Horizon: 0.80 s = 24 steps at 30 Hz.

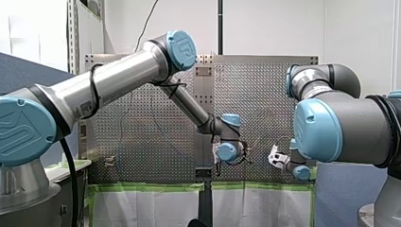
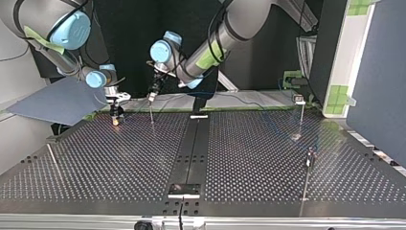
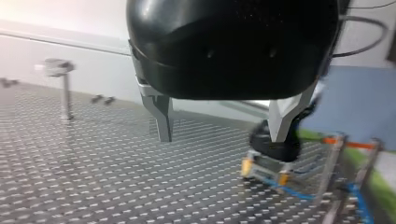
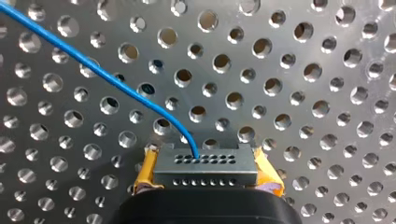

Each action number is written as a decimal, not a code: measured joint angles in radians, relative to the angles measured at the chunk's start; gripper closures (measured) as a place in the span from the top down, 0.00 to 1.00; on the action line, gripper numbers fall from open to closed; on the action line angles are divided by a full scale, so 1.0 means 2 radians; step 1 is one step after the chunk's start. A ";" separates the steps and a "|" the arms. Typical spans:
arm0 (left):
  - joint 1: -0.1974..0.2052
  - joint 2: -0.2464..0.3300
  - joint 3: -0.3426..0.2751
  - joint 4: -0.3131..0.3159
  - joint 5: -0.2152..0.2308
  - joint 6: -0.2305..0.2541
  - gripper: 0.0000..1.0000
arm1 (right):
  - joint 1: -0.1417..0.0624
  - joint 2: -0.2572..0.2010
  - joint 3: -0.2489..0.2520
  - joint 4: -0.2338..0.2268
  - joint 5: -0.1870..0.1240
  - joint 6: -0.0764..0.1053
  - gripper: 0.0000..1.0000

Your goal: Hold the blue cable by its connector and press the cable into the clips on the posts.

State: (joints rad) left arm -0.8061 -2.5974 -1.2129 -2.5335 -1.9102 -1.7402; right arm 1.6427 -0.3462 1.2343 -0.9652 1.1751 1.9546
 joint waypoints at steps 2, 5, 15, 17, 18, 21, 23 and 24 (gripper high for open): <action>0.001 0.009 -0.009 0.009 -0.002 -0.007 1.00 | 0.001 0.000 0.000 0.000 0.000 0.000 0.00; 0.002 0.023 -0.023 0.022 -0.003 -0.014 1.00 | 0.004 0.000 0.000 0.000 0.000 0.000 0.00; 0.005 0.071 -0.071 0.030 -0.005 -0.013 1.00 | 0.009 0.000 0.000 -0.001 0.000 0.000 0.00; 0.005 0.080 -0.080 0.030 -0.005 -0.013 1.00 | 0.010 0.000 0.000 -0.001 0.000 0.000 0.00; 0.005 0.084 -0.084 0.030 -0.005 -0.013 1.00 | 0.010 0.000 0.000 -0.001 0.000 0.000 0.00; 0.006 0.098 -0.098 0.023 -0.005 -0.014 1.00 | 0.011 0.000 0.000 -0.002 0.000 0.000 0.00; 0.006 0.108 -0.108 0.019 -0.006 -0.015 1.00 | 0.012 0.000 0.000 -0.002 0.000 0.000 0.00; 0.006 0.112 -0.112 0.018 -0.006 -0.014 1.00 | 0.012 0.000 0.000 -0.002 0.000 0.000 0.00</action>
State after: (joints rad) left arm -0.7944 -2.3725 -1.4379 -2.4968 -1.9212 -1.7692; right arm 1.6668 -0.3461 1.2341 -0.9688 1.1751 1.9546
